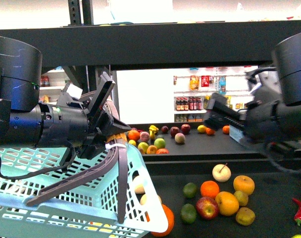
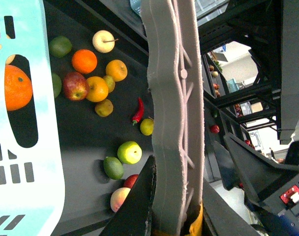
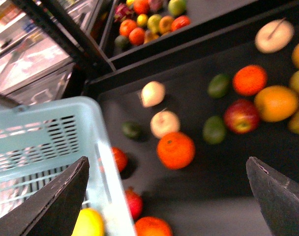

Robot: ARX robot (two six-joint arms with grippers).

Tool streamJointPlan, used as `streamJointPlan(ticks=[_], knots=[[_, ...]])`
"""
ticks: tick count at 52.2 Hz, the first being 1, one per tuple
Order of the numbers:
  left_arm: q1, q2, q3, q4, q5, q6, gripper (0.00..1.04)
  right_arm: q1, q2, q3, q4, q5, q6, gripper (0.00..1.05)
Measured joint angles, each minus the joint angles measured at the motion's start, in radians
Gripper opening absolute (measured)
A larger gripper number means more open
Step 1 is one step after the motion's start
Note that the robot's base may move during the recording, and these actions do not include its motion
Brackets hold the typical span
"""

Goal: Pick lemon from shelf

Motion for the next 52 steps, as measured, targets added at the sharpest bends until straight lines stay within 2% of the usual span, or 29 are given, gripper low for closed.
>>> streamJointPlan(ticks=[7, 14, 20, 31, 33, 36, 39, 43, 52], knots=[[0.0, 0.0, 0.0, 0.0, 0.0, 0.0, 0.11, -0.019, -0.179, -0.201, 0.085, 0.051, -0.147, 0.97], [0.0, 0.0, 0.0, 0.0, 0.0, 0.0, 0.11, -0.02, -0.397, -0.397, 0.096, 0.093, -0.248, 0.97], [0.0, 0.0, 0.0, 0.0, 0.0, 0.0, 0.11, -0.02, -0.609, -0.55, 0.043, 0.155, -0.312, 0.97], [0.0, 0.0, 0.0, 0.0, 0.0, 0.0, 0.11, -0.01, -1.036, -0.708, -0.183, 0.31, -0.426, 0.97], [0.0, 0.0, 0.0, 0.0, 0.0, 0.0, 0.11, -0.031, -1.101, -0.72, -0.217, 0.251, -0.424, 0.93], [0.0, 0.0, 0.0, 0.0, -0.002, 0.0, 0.11, -0.092, -1.229, -0.748, -0.294, 0.102, -0.422, 0.83], [0.0, 0.0, 0.0, 0.0, -0.001, 0.0, 0.11, -0.122, -1.381, -0.785, -0.403, 0.038, -0.42, 0.71], [0.0, 0.0, 0.0, 0.0, -0.001, 0.001, 0.11, -0.125, -1.515, -0.823, -0.438, 0.015, -0.419, 0.56], [0.0, 0.0, 0.0, 0.0, 0.0, 0.001, 0.11, -0.129, -1.56, -0.903, -0.423, 0.015, -0.417, 0.26]])
